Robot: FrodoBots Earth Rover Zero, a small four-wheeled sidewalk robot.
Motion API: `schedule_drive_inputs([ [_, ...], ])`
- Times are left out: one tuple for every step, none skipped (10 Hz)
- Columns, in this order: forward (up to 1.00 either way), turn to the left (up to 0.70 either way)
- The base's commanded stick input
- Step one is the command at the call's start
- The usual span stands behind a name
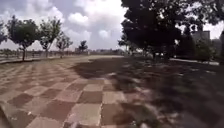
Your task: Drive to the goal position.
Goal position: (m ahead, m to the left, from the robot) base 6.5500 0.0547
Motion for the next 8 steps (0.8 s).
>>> schedule_drive_inputs([
  [0.70, -0.26],
  [0.70, -0.05],
  [0.70, -0.02],
  [0.70, -0.03],
  [0.70, -0.03],
  [0.70, -0.03],
  [0.70, -0.05],
  [0.70, -0.11],
])
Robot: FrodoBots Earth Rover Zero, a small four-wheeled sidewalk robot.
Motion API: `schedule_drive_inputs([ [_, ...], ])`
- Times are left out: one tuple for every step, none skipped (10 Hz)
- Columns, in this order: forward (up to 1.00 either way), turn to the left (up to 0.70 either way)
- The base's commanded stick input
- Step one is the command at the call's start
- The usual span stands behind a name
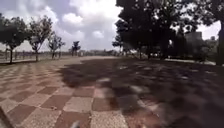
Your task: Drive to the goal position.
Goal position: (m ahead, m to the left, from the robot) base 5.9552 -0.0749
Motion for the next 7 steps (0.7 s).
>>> schedule_drive_inputs([
  [0.70, -0.26],
  [0.70, -0.35],
  [0.70, -0.35],
  [0.70, -0.33],
  [0.70, -0.18],
  [0.70, -0.01],
  [0.70, 0.00],
])
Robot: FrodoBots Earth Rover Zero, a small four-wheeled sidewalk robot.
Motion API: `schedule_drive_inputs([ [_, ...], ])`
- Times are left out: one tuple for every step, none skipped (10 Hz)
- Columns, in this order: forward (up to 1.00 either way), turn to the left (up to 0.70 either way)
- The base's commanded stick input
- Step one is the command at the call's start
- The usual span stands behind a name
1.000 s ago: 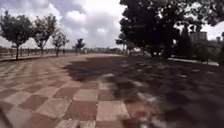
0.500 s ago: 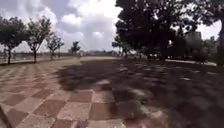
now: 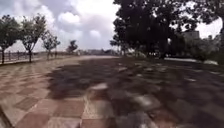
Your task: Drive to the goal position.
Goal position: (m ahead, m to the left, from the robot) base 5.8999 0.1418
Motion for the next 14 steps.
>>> schedule_drive_inputs([
  [0.70, 0.00],
  [0.70, 0.00],
  [0.70, 0.00],
  [0.70, 0.00],
  [0.70, -0.02],
  [0.70, -0.03],
  [0.70, -0.04],
  [0.70, -0.04],
  [0.70, -0.04],
  [0.70, -0.04],
  [0.70, -0.04],
  [0.70, -0.04],
  [0.70, -0.04],
  [0.70, -0.03],
])
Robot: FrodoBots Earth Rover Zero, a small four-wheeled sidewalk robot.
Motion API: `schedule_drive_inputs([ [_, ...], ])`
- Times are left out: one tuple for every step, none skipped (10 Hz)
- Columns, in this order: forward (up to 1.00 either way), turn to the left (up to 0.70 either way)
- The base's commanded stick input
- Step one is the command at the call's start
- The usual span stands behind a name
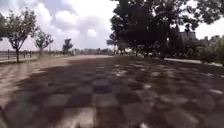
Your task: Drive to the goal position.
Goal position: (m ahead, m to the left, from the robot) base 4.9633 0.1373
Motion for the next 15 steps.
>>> schedule_drive_inputs([
  [0.70, -0.02],
  [0.70, -0.02],
  [0.70, -0.02],
  [0.70, -0.02],
  [0.70, -0.02],
  [0.70, -0.02],
  [0.70, -0.02],
  [0.70, -0.02],
  [0.70, -0.02],
  [0.70, -0.05],
  [0.70, -0.22],
  [0.70, -0.35],
  [0.70, -0.35],
  [0.70, -0.35],
  [0.70, -0.30],
])
